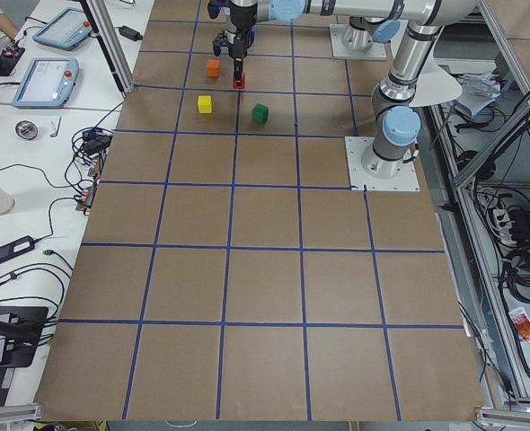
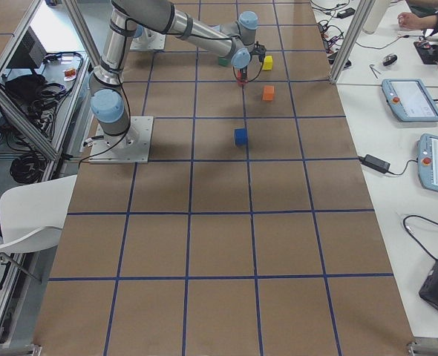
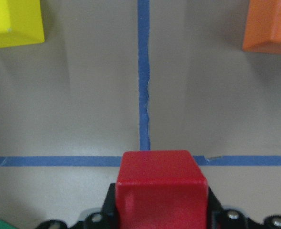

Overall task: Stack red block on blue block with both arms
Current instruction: 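Carry the red cube with the right gripper over the blue cube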

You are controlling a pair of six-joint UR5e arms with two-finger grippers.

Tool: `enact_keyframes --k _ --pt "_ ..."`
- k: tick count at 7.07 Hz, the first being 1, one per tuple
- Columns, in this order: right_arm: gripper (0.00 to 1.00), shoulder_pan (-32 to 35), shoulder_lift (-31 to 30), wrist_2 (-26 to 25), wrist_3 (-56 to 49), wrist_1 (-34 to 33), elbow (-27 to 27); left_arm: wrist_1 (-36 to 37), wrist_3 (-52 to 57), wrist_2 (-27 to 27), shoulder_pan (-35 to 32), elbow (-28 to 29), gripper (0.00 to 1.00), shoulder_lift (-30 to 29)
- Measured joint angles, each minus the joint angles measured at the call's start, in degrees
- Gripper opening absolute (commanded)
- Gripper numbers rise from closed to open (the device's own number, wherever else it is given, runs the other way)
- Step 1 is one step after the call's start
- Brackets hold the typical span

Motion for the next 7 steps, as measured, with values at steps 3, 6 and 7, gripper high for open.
enact_keyframes --k 3,6,7 --pt "0.00 -8.66 -8.58 -0.27 -7.60 11.07 0.62 0.06 0.00 -0.08 0.09 0.17 1.00 -0.14" --pt "0.00 -21.03 -13.24 -0.66 -21.32 14.38 4.44 0.00 0.00 -0.05 0.09 0.27 1.00 -0.17" --pt "0.00 -23.62 -14.21 -1.55 -24.07 13.26 6.52 0.00 0.00 0.01 0.05 0.12 1.00 -0.13"
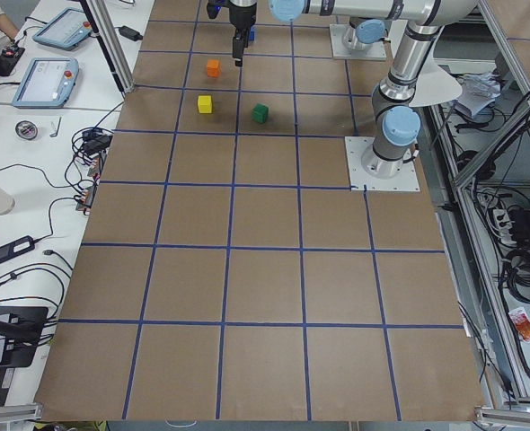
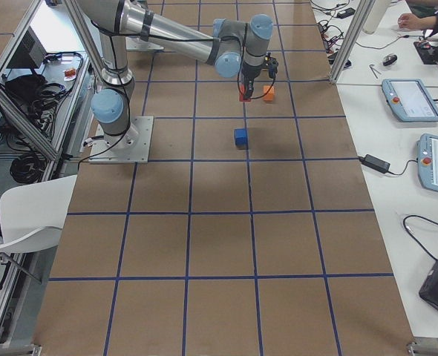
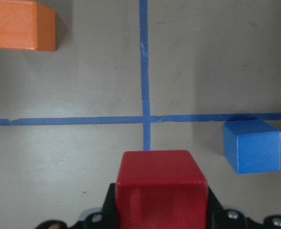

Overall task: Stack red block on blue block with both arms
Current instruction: 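Carry the red cube with the right gripper over the blue cube, then lower the red cube onto the blue cube and open the right gripper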

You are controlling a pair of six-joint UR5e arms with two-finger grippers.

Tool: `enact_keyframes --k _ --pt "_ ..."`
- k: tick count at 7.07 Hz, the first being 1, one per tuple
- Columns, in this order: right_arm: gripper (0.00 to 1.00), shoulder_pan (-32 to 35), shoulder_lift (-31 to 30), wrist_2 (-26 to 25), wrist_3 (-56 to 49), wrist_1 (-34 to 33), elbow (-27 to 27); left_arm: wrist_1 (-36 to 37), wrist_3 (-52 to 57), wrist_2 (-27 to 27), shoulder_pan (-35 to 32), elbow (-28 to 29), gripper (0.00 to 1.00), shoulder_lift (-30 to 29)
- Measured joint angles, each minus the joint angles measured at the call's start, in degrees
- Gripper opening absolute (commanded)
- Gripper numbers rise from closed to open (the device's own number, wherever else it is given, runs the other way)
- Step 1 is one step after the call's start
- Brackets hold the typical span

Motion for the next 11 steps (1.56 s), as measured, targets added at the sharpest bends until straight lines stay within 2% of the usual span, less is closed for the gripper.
enact_keyframes --k 1,4,11 --pt "0.00 -1.60 -0.55 -1.37 -2.67 -1.69 2.08 0.00 0.00 0.00 -0.02 -0.07 1.00 0.00" --pt "0.00 -5.65 -0.79 -2.29 -9.43 -12.64 9.43 0.00 0.00 -0.04 -0.04 -0.08 1.00 -0.04" --pt "0.00 -8.47 0.10 -2.11 -13.54 -14.97 11.31 0.00 -0.06 0.10 -0.04 0.02 1.00 -0.27"
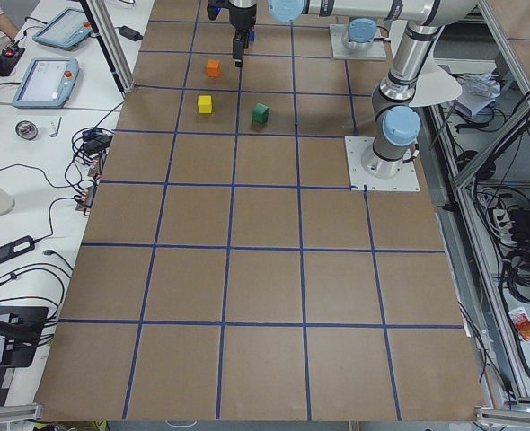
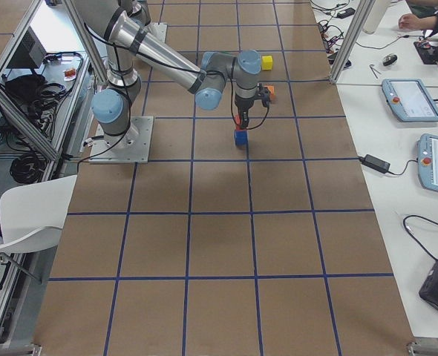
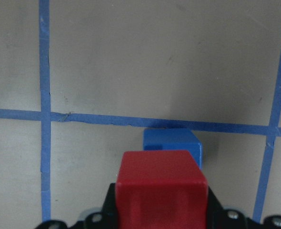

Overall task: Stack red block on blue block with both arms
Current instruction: 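Lower the red cube onto the blue cube and open the right gripper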

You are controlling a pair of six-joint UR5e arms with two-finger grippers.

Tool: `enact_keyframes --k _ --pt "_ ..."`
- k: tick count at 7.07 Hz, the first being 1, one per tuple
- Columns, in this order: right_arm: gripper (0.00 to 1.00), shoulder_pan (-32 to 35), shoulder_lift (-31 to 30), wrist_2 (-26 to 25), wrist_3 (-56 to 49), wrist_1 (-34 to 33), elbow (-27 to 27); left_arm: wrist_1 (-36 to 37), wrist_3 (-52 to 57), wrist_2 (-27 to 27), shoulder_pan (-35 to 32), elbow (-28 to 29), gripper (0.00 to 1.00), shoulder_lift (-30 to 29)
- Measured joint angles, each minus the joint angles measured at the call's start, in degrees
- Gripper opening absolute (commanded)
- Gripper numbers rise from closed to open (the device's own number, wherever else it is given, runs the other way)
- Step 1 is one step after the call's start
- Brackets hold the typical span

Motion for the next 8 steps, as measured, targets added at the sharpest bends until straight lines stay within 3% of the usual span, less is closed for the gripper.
enact_keyframes --k 8 --pt "0.00 -1.16 0.51 0.04 -1.11 -0.09 0.07 0.00 -0.03 -0.20 0.00 -0.03 1.00 -0.12"
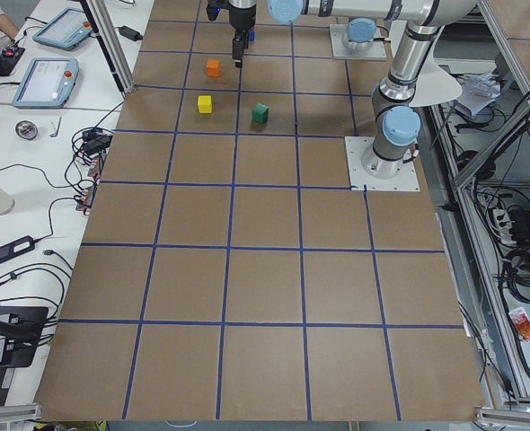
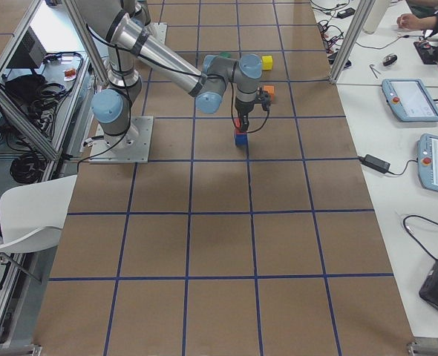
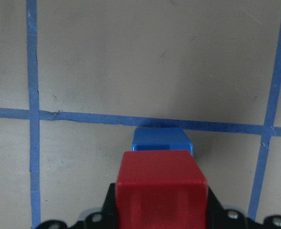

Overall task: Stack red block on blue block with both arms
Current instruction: 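Lower the red cube onto the blue cube and open the right gripper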

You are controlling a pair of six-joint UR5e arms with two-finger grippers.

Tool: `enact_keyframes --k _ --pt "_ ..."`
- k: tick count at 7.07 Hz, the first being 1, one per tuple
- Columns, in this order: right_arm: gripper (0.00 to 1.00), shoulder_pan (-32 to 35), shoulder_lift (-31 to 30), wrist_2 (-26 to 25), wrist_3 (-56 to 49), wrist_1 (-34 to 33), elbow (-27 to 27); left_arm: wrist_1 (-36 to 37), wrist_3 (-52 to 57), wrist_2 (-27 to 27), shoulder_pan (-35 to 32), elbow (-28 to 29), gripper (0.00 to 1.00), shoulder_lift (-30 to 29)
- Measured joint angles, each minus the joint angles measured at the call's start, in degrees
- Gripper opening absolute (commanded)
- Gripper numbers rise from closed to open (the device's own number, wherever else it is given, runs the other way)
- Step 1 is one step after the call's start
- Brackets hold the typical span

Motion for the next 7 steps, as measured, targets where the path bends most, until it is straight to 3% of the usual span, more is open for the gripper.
enact_keyframes --k 2,4,5,6,7 --pt "0.02 -0.21 0.00 0.15 0.18 0.01 0.04 0.00 0.00 -0.01 0.00 0.02 1.00 0.01" --pt "0.10 -0.24 0.41 0.04 0.28 0.05 0.05 0.00 0.00 -0.02 0.00 0.03 1.00 0.03" --pt "0.25 -0.24 0.84 0.02 0.46 0.04 0.04 0.00 0.00 -0.03 0.00 0.03 1.00 0.02" --pt "0.67 -0.24 1.04 0.06 0.67 0.02 0.00 0.00 0.00 -0.03 0.00 0.03 1.00 0.00" --pt "0.92 -0.25 1.10 0.08 0.77 0.01 -0.01 0.00 0.02 -0.03 0.00 0.01 1.00 -0.01"
